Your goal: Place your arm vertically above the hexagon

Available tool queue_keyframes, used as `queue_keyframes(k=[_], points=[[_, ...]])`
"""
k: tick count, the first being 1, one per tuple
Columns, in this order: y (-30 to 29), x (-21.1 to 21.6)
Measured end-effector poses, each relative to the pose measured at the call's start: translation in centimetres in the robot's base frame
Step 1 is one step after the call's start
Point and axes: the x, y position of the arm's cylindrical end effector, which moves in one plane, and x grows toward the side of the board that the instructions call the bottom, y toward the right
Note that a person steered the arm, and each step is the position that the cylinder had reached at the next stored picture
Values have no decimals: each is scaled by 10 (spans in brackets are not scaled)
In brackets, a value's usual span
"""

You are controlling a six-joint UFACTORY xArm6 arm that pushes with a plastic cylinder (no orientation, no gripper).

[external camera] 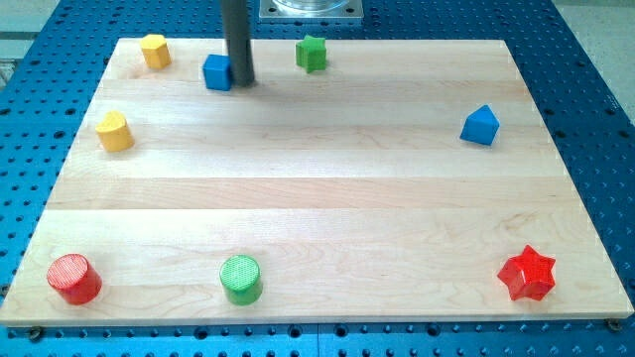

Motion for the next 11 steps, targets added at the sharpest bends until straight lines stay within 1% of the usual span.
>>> queue_keyframes(k=[1,3,4,5,6,7,8,11], points=[[-35,-2],[-45,-18],[-83,-8],[-86,-4],[-20,-37],[-11,-87],[-30,-87],[-123,-87]])
